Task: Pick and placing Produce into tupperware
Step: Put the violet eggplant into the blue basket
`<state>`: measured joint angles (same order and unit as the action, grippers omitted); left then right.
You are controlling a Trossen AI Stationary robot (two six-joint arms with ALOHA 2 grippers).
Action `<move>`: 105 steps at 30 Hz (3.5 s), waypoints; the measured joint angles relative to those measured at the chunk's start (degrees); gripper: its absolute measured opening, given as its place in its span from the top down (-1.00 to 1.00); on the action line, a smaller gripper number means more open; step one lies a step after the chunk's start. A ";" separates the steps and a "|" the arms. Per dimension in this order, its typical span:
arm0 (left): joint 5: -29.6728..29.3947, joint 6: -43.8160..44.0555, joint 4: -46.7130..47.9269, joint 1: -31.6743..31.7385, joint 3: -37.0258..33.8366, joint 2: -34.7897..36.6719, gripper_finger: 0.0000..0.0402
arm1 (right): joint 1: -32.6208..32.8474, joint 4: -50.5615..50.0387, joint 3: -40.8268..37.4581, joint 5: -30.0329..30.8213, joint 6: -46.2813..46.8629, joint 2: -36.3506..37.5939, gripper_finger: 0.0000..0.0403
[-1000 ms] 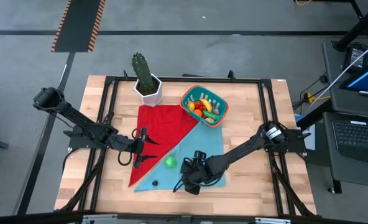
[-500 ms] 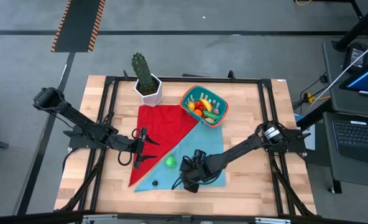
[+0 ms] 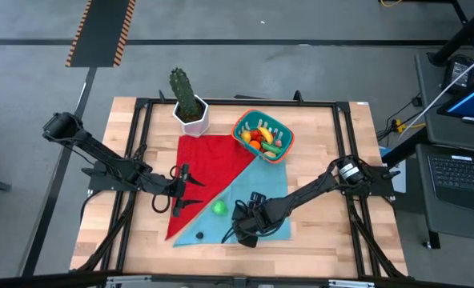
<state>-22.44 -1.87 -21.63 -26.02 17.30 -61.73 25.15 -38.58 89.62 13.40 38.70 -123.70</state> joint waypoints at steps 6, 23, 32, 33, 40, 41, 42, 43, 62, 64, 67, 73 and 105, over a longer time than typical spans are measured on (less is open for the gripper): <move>-0.01 0.00 0.02 0.00 0.00 0.00 -0.23 | -0.09 -0.16 0.00 0.00 0.09 0.00 -0.09; -0.02 -0.02 0.04 0.02 0.00 0.00 -0.23 | -0.20 -0.21 0.02 -0.04 0.07 0.04 0.36; 0.00 -0.02 0.09 0.00 0.00 0.00 -0.23 | -0.77 -1.04 0.55 -0.65 -0.28 2.80 0.36; -0.02 -0.02 0.17 0.02 0.00 0.00 -0.23 | -0.79 -2.15 0.55 -0.65 -0.48 3.46 0.36; 0.00 -0.22 0.25 0.02 0.00 0.02 -0.23 | -1.35 -10.52 0.52 0.93 -0.20 9.55 0.36; 0.00 -0.22 0.24 0.00 0.00 0.02 -0.23 | -1.44 -11.64 0.52 1.59 -0.20 10.54 0.36; -0.02 -0.22 0.24 0.02 0.00 0.02 -0.23 | -1.57 -13.03 0.52 2.24 -0.23 11.42 0.36; 0.00 -0.22 0.24 0.02 0.00 0.02 -0.23 | -1.69 -14.35 0.52 3.23 -0.29 12.28 0.36; 0.01 -0.26 0.11 0.31 0.00 0.01 -0.23 | -1.73 5.12 -32.89 15.77 4.10 35.30 0.36; -0.02 -0.25 0.12 0.74 0.00 0.00 -0.23 | -1.73 14.13 -39.32 16.63 2.91 38.52 0.36; 0.02 -0.24 0.09 1.71 0.00 0.02 -0.23 | -1.73 27.59 -47.18 17.82 -1.62 43.10 0.36; 0.00 -0.15 -0.50 4.28 0.00 0.00 -0.23 | -1.84 50.09 -59.72 17.75 -13.13 50.42 0.36; 0.00 0.46 -1.57 11.17 0.00 0.00 -0.23 | -2.99 99.30 -81.00 7.45 -37.70 55.15 0.36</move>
<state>-22.44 -1.41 -23.20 -14.85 17.30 -61.73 22.16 60.72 8.62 20.86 1.00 -68.55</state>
